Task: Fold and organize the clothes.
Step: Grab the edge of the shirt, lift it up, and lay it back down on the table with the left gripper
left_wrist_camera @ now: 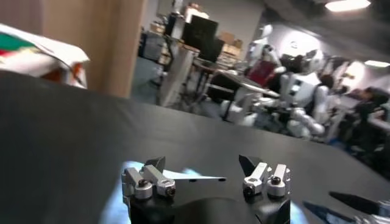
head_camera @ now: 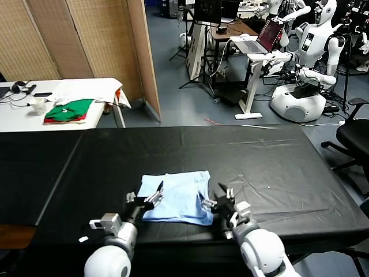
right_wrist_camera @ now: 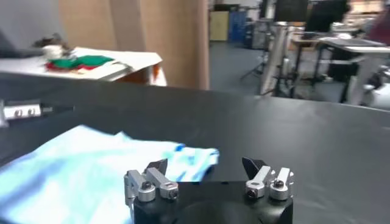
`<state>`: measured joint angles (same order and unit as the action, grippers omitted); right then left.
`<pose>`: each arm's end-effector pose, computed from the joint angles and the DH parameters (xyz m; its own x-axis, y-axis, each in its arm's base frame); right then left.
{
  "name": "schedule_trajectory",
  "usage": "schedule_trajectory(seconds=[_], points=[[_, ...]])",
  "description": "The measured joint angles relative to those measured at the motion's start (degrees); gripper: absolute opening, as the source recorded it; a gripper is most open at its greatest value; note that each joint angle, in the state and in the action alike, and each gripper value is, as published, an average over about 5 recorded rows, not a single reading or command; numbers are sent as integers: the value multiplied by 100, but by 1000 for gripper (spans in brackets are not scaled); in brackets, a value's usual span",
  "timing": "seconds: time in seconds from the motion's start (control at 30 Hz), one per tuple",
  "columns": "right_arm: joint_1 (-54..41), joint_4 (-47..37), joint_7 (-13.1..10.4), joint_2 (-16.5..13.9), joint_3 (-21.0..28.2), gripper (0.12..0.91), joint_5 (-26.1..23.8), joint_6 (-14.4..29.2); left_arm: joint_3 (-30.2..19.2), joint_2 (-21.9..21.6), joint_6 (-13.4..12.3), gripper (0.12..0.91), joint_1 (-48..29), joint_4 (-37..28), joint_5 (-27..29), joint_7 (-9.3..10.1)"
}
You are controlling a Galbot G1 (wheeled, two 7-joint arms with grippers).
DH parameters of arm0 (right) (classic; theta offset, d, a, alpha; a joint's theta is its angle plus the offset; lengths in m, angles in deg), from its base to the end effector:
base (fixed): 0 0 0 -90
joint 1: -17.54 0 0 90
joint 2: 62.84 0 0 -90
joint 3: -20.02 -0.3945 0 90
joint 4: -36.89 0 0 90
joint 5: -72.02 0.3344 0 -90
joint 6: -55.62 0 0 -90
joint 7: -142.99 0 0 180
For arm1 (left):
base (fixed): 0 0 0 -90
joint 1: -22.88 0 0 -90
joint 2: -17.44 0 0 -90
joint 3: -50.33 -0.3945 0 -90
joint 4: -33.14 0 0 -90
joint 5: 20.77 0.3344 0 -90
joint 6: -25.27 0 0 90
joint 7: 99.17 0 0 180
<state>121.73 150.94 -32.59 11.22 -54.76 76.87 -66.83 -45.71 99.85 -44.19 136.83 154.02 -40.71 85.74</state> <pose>0.2194 0.0062 -0.3343 -0.8306 -0.3234 0.4533 -0.3970 0.9148 -0.0746 0.1695 -0.0005 -0.3214 -0.9524 0.1636 0.2573 0.0997 0.9646 -0.2442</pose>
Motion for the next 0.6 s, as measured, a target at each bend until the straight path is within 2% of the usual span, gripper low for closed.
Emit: schedule_trajectory(seconds=[0.1,0.2,0.43,0.6], points=[[65,43,-114,15,-28,907,-15,14,74,15,-17,907,-3,-65,-46,3],[134,146,-165,45,-109,907,234,248,148,40,-40,907,-11,-136,-191,-4],[314,564,-178,174,-461,907,846,486,343,169,-176,907,9,-379,-589,-127],[515,935,-168,168,-729,907,999,525,512,219,-268,907,33,-558,-959,-128]])
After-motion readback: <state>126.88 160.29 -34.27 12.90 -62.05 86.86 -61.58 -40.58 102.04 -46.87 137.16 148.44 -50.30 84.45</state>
